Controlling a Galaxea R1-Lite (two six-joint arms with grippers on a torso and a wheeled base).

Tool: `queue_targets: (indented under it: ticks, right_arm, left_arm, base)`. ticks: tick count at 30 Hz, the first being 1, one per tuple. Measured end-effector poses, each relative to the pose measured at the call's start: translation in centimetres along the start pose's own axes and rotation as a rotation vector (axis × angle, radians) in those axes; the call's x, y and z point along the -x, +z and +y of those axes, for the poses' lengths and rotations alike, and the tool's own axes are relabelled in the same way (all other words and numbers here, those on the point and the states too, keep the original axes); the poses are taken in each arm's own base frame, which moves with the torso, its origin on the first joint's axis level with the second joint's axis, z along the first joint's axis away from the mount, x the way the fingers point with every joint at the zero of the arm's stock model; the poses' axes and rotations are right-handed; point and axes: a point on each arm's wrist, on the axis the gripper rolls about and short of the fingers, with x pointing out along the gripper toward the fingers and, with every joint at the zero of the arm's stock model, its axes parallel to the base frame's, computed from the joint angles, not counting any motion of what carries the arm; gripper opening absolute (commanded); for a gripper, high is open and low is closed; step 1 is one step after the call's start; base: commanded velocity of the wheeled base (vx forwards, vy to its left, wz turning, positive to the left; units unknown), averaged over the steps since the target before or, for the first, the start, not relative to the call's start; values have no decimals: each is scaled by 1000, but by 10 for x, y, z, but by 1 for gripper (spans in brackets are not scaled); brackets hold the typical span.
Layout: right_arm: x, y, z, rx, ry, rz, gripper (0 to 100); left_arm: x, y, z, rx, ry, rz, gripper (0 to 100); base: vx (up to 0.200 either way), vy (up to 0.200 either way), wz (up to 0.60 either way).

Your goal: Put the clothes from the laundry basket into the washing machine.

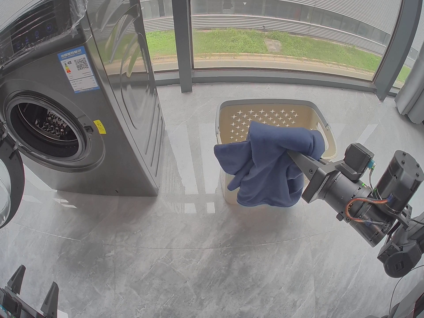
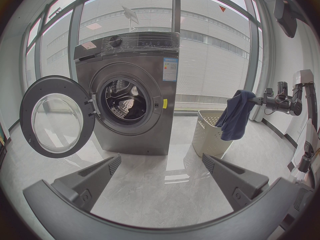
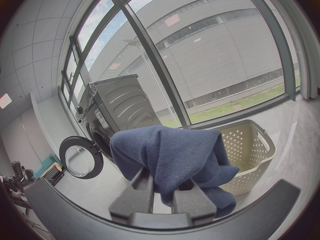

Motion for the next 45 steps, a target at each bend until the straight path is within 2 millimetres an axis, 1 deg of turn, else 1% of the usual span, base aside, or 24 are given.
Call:
queue_targets:
  ticks: [25, 31, 42, 45]
  right_arm:
    - [-1, 1, 0, -5, -3, -7, 0]
    - [-1, 3, 1, -6, 2, -20, 0]
    - [-1, 3, 0, -6, -1, -20, 0]
    - [-1, 3, 0, -7, -1, -20, 0]
  left_arm:
    - [0, 0, 0, 0, 0, 0, 100]
    - [0, 0, 0, 0, 2, 1, 100]
    - [0, 0, 0, 0, 1, 0, 100]
    - [0, 0, 0, 0, 1, 1, 100]
  base:
    - [0, 200, 0]
    - [0, 0, 0]
    - [-200, 0, 0]
    - [0, 0, 0]
